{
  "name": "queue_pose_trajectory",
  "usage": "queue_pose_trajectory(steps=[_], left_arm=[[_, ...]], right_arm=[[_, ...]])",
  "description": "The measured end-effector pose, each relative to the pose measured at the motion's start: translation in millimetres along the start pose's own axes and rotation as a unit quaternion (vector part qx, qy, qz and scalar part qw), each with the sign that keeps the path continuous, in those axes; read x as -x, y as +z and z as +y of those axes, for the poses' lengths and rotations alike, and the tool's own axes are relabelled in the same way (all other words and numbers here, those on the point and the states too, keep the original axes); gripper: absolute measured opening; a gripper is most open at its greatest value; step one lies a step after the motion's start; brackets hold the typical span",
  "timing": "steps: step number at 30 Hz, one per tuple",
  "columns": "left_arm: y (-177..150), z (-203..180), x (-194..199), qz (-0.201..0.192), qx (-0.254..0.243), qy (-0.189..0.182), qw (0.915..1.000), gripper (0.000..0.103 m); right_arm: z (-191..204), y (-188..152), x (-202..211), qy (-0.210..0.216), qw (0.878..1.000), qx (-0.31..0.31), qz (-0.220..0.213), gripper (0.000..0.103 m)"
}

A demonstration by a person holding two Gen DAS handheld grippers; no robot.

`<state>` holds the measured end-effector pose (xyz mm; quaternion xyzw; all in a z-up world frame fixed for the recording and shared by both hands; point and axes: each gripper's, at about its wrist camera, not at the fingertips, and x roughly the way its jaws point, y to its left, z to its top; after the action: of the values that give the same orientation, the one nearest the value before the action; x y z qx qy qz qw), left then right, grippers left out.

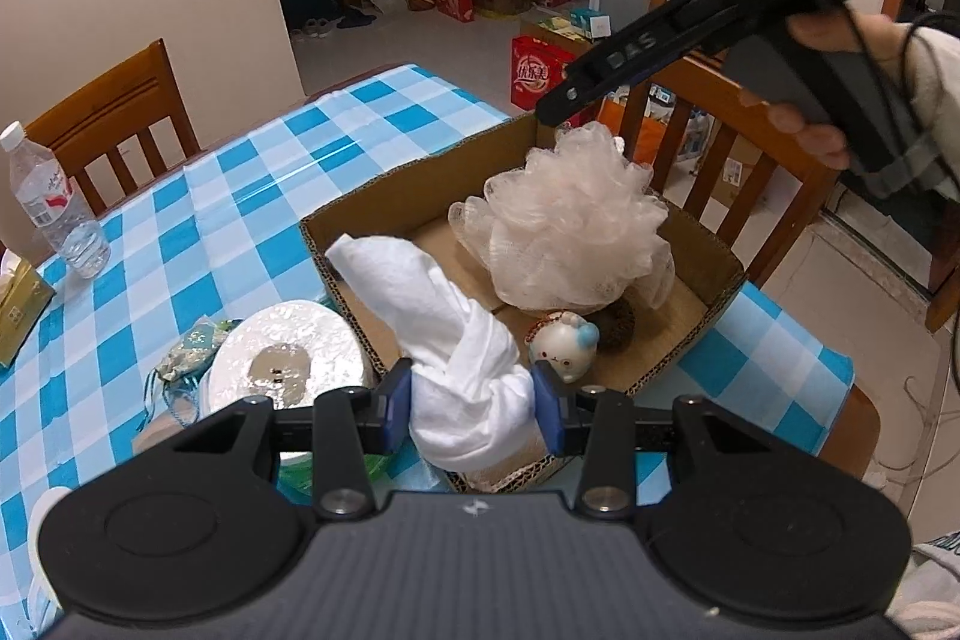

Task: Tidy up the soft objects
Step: 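Carry the bath puff into the box with the right gripper while the left drops the white cloth there, then withdraw both open grippers from the box toward the masks and pouch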

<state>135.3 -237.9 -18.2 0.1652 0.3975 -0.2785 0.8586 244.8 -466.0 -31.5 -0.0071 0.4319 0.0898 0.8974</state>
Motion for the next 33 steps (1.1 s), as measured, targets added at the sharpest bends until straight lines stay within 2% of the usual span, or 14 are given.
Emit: queue_pose_trajectory(steps=[3,11,13,14,15,16,17,21,33], left_arm=[[1.7,-2.8,-8.0,0.004,-0.002,-0.004,1.0000,0.040],[15.2,-8.5,-33.4,0.001,0.009,-0.014,0.9999,0.041],[18.8,-8.8,-40.3,-0.011,0.016,-0.005,0.9998,0.046],[19.5,-9.4,-43.3,-0.025,0.018,0.002,0.9995,0.052],[19.7,-10.3,-45.9,-0.036,0.016,0.010,0.9992,0.075],[19.6,-11.4,-48.6,-0.041,0.014,0.022,0.9988,0.095],[18.8,-12.6,-50.1,-0.048,0.015,0.040,0.9979,0.098],[12.0,-13.6,-50.7,-0.046,0.008,0.050,0.9977,0.098],[-10.1,0.2,-26.7,-0.015,0.051,0.051,0.9972,0.098]], right_arm=[[1.4,-5.0,11.4,0.000,1.000,0.001,-0.007,0.103],[2.7,-21.0,37.8,0.005,1.000,0.000,-0.020,0.103],[1.4,-23.1,42.1,0.001,1.000,0.000,-0.022,0.103],[0.9,-23.9,43.1,0.000,1.000,-0.001,-0.023,0.103],[0.3,-24.9,44.7,-0.002,1.000,-0.002,-0.025,0.103],[-0.6,-25.3,45.6,-0.003,1.000,-0.004,-0.026,0.103],[-1.5,-26.0,45.8,-0.002,1.000,-0.008,-0.025,0.103],[-1.1,-34.0,43.9,0.002,1.000,-0.017,-0.018,0.103],[31.8,-61.7,34.9,-0.008,1.000,-0.013,-0.001,0.103]])
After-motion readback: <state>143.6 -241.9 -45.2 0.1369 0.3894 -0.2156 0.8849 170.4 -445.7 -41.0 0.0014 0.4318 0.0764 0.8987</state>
